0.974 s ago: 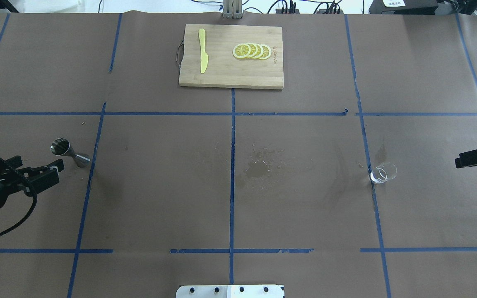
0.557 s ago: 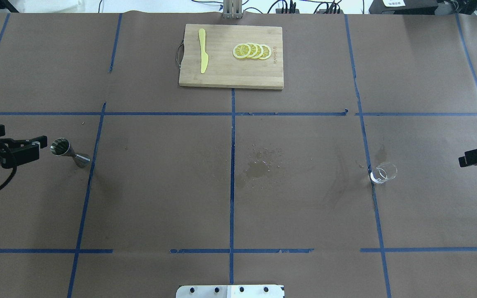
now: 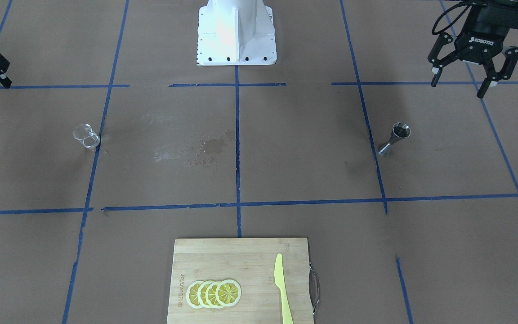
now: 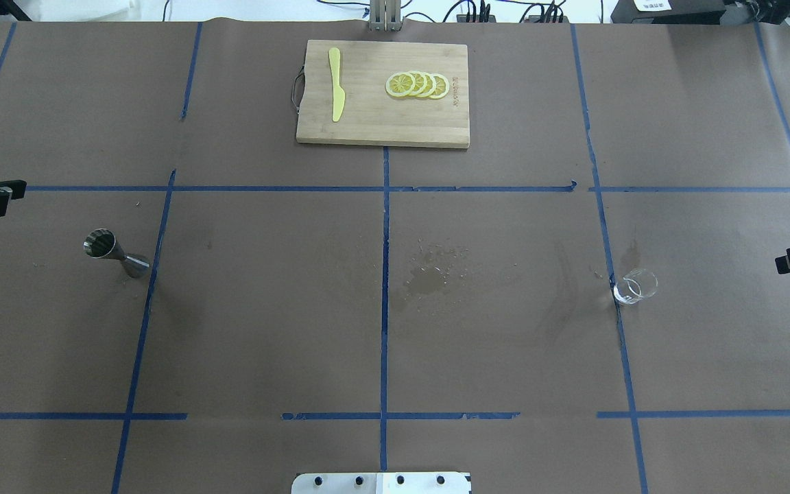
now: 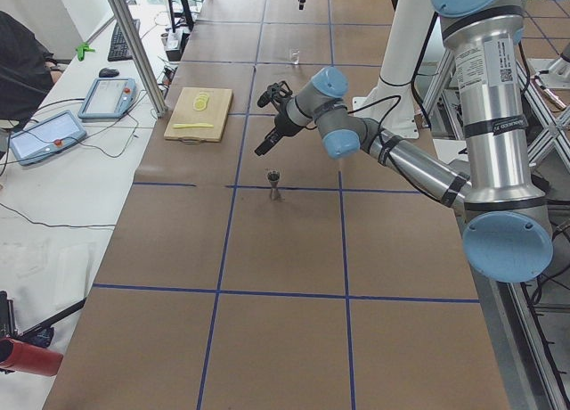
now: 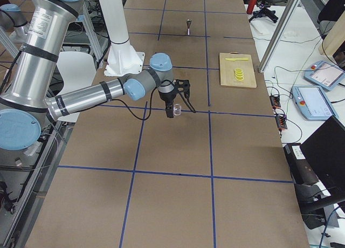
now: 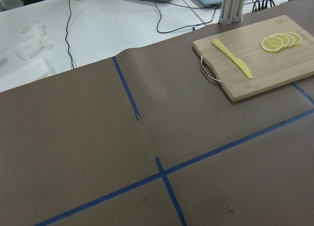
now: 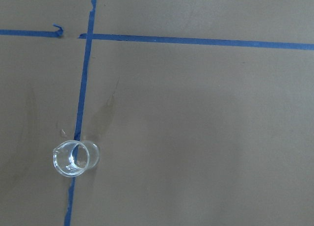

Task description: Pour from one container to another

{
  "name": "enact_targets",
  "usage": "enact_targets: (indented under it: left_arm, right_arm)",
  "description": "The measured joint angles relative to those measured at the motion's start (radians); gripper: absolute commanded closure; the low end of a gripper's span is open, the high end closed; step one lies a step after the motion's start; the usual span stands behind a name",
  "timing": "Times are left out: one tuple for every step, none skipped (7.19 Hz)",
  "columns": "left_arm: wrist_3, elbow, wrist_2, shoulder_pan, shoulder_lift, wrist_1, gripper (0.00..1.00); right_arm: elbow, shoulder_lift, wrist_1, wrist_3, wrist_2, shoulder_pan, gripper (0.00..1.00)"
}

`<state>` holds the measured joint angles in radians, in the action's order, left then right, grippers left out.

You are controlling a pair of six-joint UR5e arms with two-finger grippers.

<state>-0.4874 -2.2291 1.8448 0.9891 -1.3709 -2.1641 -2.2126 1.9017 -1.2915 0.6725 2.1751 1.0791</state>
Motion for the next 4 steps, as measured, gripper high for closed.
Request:
enact_targets:
  left_arm:
    - [0.094,0.049,0.092,0.080,-0.005,0.001,0.00]
    - [0.177,0.102,0.185,0.159,-0.012,0.001,0.00]
    - [0.263,0.159,0.260,0.234,-0.018,0.002,0.00]
    - [0.349,0.215,0.302,0.294,-0.022,0.012,0.00]
  right_arm:
    - [0.028,0.001,0.001,-0.057,0.022,0.037,0.00]
    - [0.074,-0.002,0.003,-0.134,0.061,0.093,0.00]
    - [0.127,-0.007,0.003,-0.229,0.104,0.163,0.00]
    - [0.172,-0.009,-0.001,-0.318,0.130,0.227,0.00]
